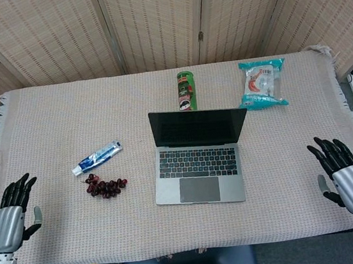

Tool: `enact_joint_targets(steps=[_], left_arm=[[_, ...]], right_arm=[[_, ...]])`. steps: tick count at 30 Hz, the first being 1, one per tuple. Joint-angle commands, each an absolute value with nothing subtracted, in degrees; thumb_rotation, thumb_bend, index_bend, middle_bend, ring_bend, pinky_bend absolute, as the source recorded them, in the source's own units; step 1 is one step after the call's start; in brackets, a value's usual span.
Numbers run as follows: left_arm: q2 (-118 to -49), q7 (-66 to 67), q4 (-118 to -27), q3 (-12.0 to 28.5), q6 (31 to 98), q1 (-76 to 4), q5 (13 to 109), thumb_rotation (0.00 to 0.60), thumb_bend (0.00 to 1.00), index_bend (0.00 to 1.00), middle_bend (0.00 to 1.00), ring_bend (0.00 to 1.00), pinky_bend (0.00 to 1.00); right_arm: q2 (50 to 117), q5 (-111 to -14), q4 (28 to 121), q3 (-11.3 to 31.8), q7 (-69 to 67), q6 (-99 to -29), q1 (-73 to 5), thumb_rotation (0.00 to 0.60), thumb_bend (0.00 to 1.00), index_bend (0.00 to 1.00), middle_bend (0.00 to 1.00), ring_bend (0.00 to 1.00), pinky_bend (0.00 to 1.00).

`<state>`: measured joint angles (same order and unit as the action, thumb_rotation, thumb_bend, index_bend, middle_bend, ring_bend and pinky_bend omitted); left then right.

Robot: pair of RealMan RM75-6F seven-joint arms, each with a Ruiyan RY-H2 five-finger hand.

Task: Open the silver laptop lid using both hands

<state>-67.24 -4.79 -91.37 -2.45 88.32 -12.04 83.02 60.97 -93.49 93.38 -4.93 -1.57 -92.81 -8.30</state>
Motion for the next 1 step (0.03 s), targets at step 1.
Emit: enact_joint_targets(steps=[1], left_arm=[[-68.13,-5.47,-89.18,-3.58,90.47,-9.07,83.21,0.6,0.72,0.06,0.02,0.0,0.0]], right_arm=[[61.89,-93.2,92.38,-5.07,-2.5,-93.8,-6.66,0.6,0.69,0.0,0.0,0.0,0.0]])
